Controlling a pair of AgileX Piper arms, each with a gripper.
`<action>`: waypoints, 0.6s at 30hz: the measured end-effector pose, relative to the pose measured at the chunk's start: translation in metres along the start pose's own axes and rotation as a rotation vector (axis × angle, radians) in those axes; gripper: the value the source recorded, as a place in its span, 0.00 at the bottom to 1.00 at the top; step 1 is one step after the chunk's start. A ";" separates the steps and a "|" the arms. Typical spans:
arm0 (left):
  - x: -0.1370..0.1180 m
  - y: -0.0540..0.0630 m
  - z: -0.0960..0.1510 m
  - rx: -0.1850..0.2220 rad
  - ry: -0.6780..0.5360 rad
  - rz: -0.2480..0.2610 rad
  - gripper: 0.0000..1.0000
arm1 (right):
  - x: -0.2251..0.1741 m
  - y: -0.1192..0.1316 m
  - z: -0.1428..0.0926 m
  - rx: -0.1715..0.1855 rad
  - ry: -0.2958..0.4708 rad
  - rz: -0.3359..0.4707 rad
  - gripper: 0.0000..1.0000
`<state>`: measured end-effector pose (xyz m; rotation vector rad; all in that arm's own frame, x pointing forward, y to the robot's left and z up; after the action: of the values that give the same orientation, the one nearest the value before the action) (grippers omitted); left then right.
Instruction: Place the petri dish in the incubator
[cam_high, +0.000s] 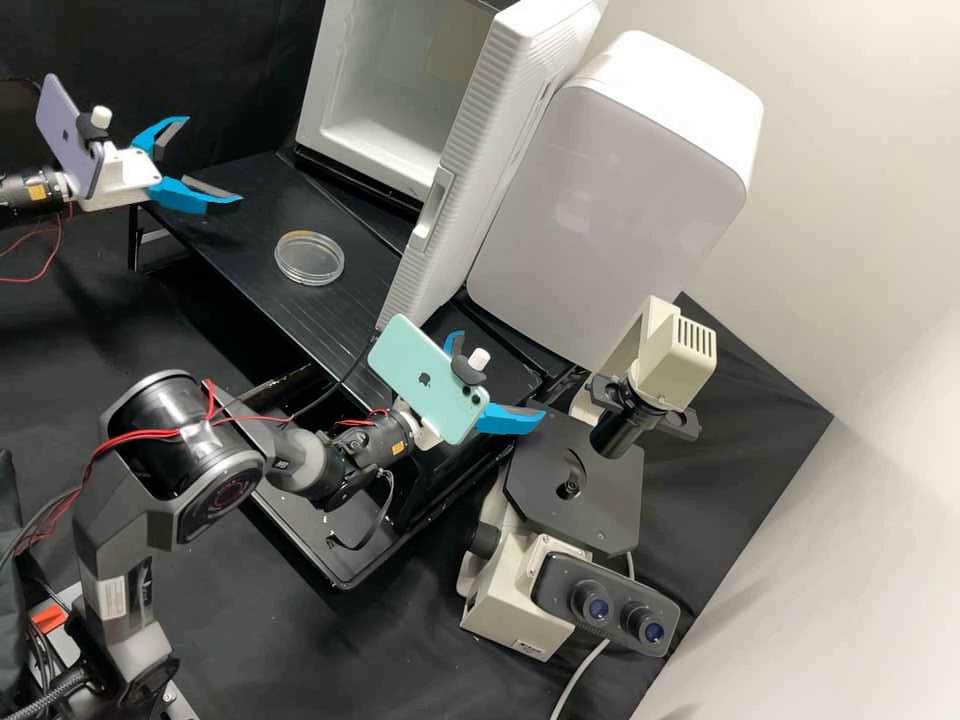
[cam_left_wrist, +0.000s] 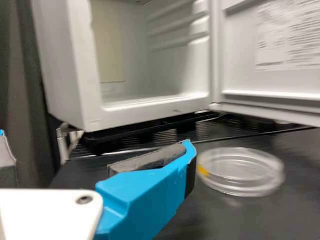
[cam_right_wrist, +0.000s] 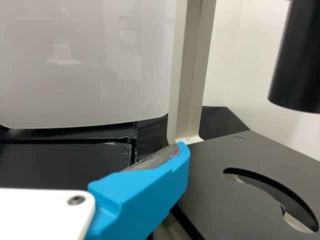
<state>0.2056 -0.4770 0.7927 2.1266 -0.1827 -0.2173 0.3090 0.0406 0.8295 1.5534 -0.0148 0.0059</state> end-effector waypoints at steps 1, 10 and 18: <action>-0.004 -0.003 0.003 -0.008 -0.015 -0.005 1.00 | 0.000 0.000 0.000 0.000 0.000 0.000 1.00; -0.025 -0.019 0.021 -0.091 -0.111 -0.083 1.00 | 0.000 0.000 0.000 0.000 0.000 0.000 1.00; -0.028 -0.033 0.044 -0.072 -0.198 -0.151 1.00 | 0.000 0.000 0.000 0.000 0.000 0.000 1.00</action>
<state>0.1703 -0.4891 0.7437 2.0469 -0.1277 -0.5170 0.3090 0.0406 0.8295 1.5534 -0.0148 0.0059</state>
